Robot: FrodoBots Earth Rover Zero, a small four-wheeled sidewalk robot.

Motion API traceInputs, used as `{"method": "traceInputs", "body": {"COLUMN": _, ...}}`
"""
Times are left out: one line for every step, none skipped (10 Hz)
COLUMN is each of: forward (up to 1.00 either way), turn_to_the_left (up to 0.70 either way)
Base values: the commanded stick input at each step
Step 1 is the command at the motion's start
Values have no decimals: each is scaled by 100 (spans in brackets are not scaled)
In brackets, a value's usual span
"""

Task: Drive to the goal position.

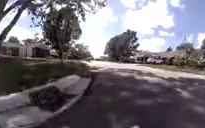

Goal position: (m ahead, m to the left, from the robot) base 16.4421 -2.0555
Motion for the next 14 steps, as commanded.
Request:
{"method": "traceInputs", "body": {"forward": 85, "turn_to_the_left": -29}}
{"method": "traceInputs", "body": {"forward": 85, "turn_to_the_left": -34}}
{"method": "traceInputs", "body": {"forward": 85, "turn_to_the_left": -34}}
{"method": "traceInputs", "body": {"forward": 85, "turn_to_the_left": -34}}
{"method": "traceInputs", "body": {"forward": 85, "turn_to_the_left": -34}}
{"method": "traceInputs", "body": {"forward": 85, "turn_to_the_left": -9}}
{"method": "traceInputs", "body": {"forward": 85, "turn_to_the_left": 0}}
{"method": "traceInputs", "body": {"forward": 85, "turn_to_the_left": 0}}
{"method": "traceInputs", "body": {"forward": 85, "turn_to_the_left": 0}}
{"method": "traceInputs", "body": {"forward": 85, "turn_to_the_left": 0}}
{"method": "traceInputs", "body": {"forward": 85, "turn_to_the_left": 0}}
{"method": "traceInputs", "body": {"forward": 85, "turn_to_the_left": 0}}
{"method": "traceInputs", "body": {"forward": 85, "turn_to_the_left": 0}}
{"method": "traceInputs", "body": {"forward": 85, "turn_to_the_left": 0}}
